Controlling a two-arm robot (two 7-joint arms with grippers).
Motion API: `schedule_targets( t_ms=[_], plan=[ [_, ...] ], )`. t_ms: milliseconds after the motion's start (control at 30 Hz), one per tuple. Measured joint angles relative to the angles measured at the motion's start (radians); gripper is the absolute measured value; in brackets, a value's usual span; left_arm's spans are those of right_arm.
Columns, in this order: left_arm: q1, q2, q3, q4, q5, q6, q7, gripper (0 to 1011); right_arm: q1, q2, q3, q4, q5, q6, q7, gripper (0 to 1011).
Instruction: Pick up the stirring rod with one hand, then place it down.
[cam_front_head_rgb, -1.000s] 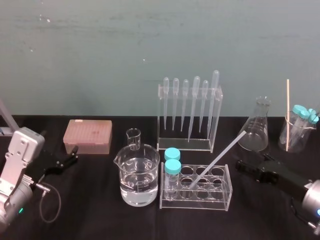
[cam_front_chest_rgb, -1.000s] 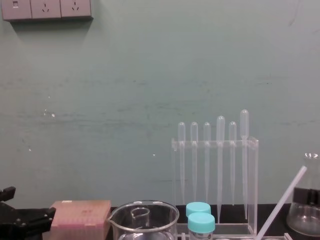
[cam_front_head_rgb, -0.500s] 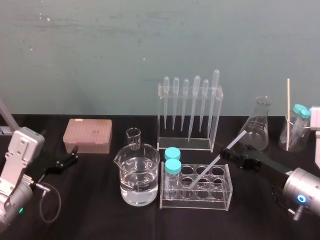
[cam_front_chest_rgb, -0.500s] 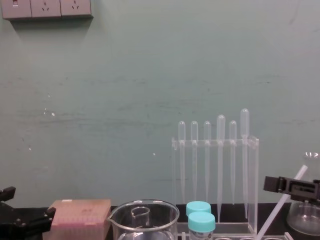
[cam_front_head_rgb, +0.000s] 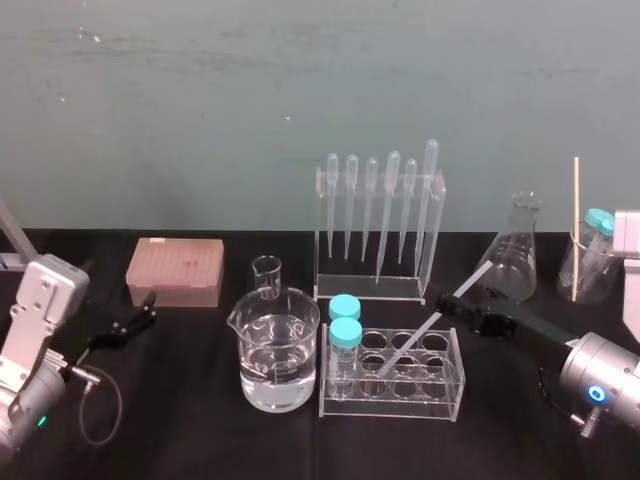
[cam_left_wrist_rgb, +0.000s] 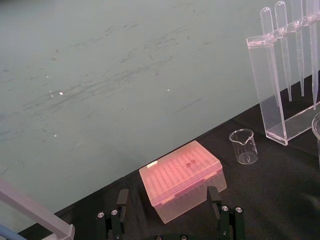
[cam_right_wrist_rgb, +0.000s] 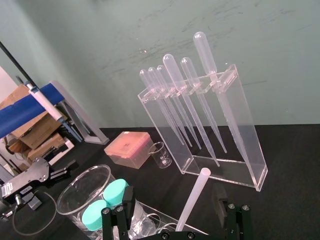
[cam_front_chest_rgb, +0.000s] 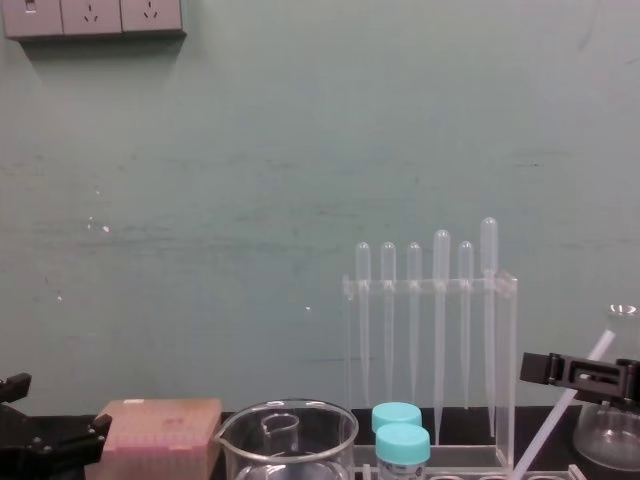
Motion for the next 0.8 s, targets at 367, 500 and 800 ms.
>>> schedule_targets(
  t_ms=[367, 500, 800],
  plan=[
    [0.000, 0.000, 0.000, 0.000, 0.000, 0.000, 0.000, 1000, -0.002, 0.001, 0.002, -0.002, 0.000, 0.000, 0.001, 734],
    [0.000, 0.000, 0.000, 0.000, 0.000, 0.000, 0.000, 1000, -0.003, 0.001, 0.003, -0.003, 0.000, -0.001, 0.002, 609],
    [0.000, 0.000, 0.000, 0.000, 0.000, 0.000, 0.000, 1000, -0.004, 0.002, 0.004, -0.004, 0.000, -0.001, 0.003, 302]
  ],
)
